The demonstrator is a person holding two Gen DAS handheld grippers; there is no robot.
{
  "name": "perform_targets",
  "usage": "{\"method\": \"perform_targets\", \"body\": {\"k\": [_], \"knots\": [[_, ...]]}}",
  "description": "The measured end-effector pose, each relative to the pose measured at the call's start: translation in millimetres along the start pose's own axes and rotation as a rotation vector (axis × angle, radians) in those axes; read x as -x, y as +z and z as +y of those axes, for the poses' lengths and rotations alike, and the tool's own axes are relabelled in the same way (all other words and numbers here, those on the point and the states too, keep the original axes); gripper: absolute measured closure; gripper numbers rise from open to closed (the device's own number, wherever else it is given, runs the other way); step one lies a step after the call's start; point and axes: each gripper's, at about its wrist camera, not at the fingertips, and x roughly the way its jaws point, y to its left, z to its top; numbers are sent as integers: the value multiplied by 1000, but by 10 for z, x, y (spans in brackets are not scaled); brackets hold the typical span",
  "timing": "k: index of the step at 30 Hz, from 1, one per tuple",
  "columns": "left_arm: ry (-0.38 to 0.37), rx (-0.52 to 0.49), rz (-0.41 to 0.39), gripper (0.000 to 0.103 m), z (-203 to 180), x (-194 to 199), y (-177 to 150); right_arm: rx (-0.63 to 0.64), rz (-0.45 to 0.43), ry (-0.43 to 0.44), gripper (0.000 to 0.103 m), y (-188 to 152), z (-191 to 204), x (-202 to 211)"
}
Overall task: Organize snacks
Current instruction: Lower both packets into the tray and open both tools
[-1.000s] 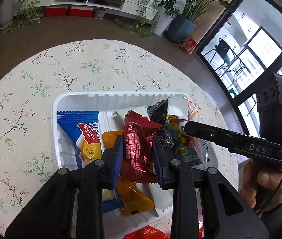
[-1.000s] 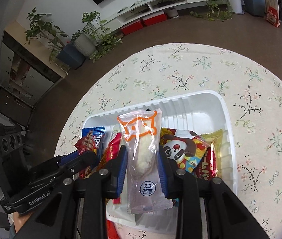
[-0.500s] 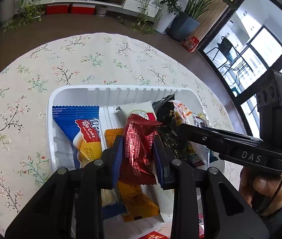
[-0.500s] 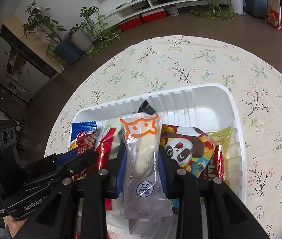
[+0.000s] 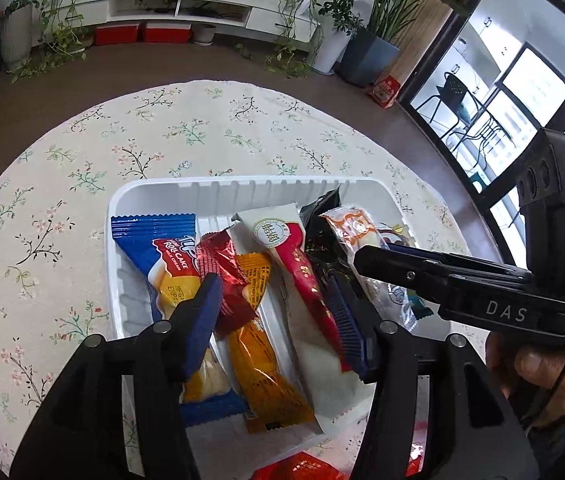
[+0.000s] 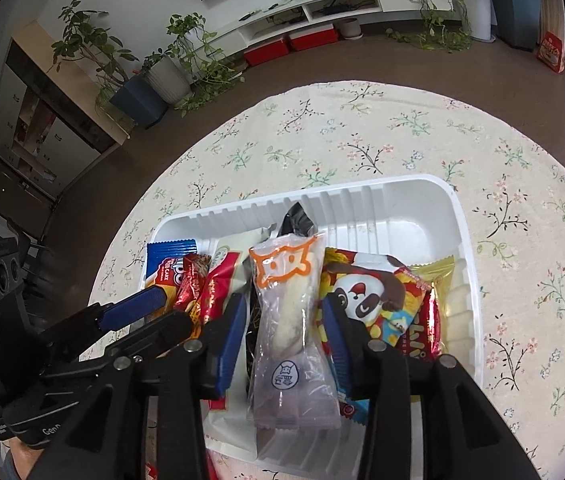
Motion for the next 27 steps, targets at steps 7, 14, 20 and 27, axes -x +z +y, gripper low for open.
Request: {"method": "perform_targets", "body": {"k": [7,14,20,27], "knots": [[-7,-18,-31,38,-105,236,-92,10,-27,5,50,-75,52,168],[-2,-26,-89,8,-168,726,-247,24,-81,49,36,-274,91,536],[22,0,-129,2,-106,1171,-763,129,-77,83,30,-767,178,841],[71,51,-149,1,-4,1461,-1559,231,-42,84,30,-1424,330,990]]}}
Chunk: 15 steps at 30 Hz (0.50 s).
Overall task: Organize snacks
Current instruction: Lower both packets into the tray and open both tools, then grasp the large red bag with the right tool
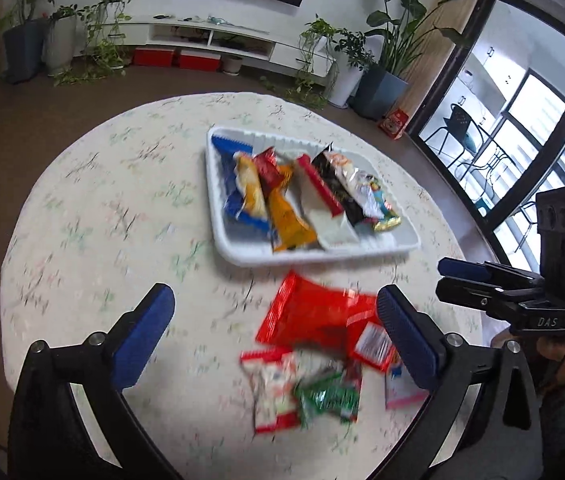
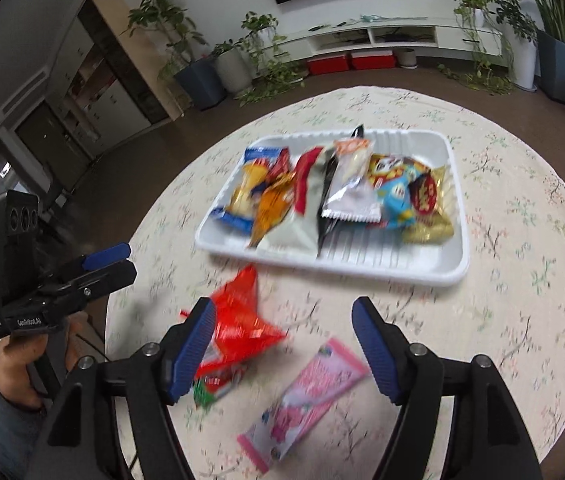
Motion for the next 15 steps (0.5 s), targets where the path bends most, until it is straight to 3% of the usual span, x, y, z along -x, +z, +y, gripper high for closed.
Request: {"method": "perform_targets", "body": {"k": [6,15], "knots": [[-5,55,-53,0,9,289,-572,17,-47,0,29,-446,200,169],[8,30,66,1,-209,114,-1138,-125,-78,-16,29,-1065,83,235]]}}
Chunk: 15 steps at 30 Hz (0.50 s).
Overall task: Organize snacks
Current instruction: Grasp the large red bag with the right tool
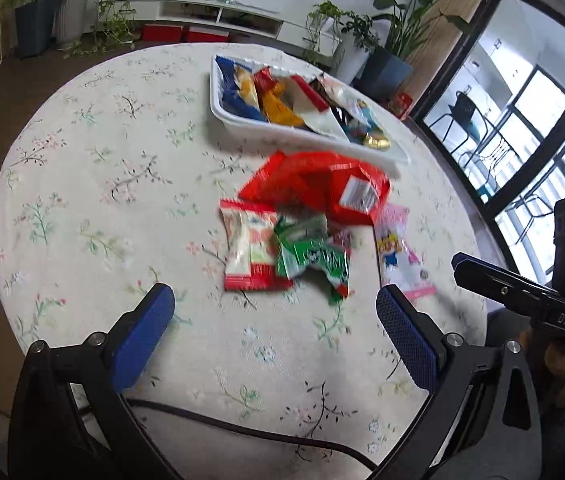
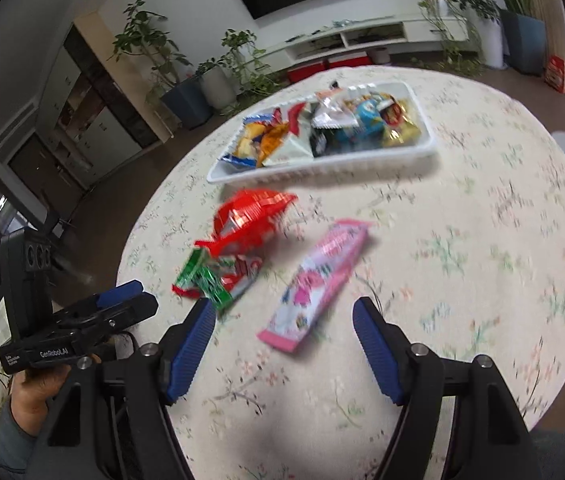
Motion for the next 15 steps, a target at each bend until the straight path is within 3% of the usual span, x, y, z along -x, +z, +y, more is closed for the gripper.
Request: {"method": "perform_targets", "body": {"k": [7,15], "knots": [[13,-14,-5,1,-44,-3,-90,-24,10,-22,29,-104,-49,1],[39,-6,-12,1,35,15,4,208,43,-32,29,355,433,-60]]}}
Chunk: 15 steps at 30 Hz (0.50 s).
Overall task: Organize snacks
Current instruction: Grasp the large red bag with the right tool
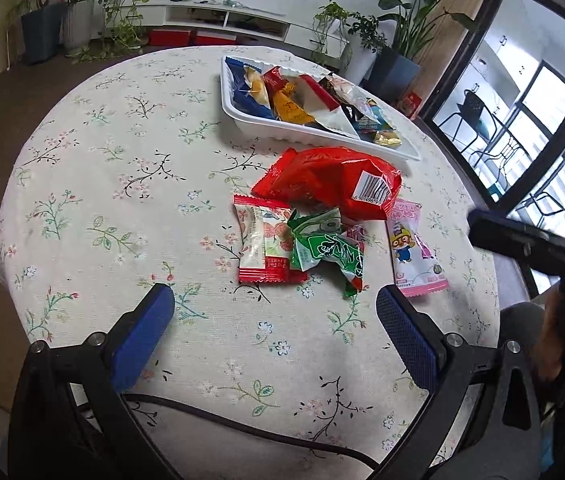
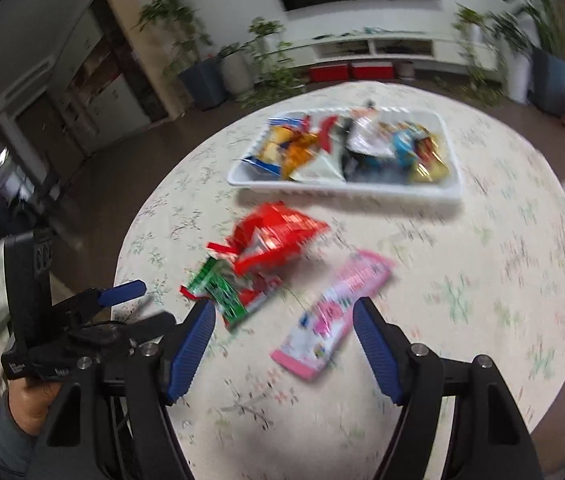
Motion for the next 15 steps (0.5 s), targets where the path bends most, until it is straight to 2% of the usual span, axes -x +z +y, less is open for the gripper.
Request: {"method": "perform_targets", "body": {"k": [2,6,9,11,12,14,15], "knots": [[-1,-1,1,1,18,-14,14,103,26,-18,29,200,184,-108],[-10,13,-8,1,85,2,21,299,143,-53,29,548,514,-503],[-12,34,-3,1,131,-4,13,371,266,-66,30,676,597,-855],[-17,39,-3,1,151,-8,7,425,295,-147,30,702,615,-1052],[-19,38,-2,1,154,-4,-3,441,333,-168,33,693,600,-1166],[-22,38,-1,1,155,-10,-7,426,385,-157,43,673,539,-1310],[-25,37,-2,1,156,-5,-13,420,403,-154,44,654,507,-1356]]}}
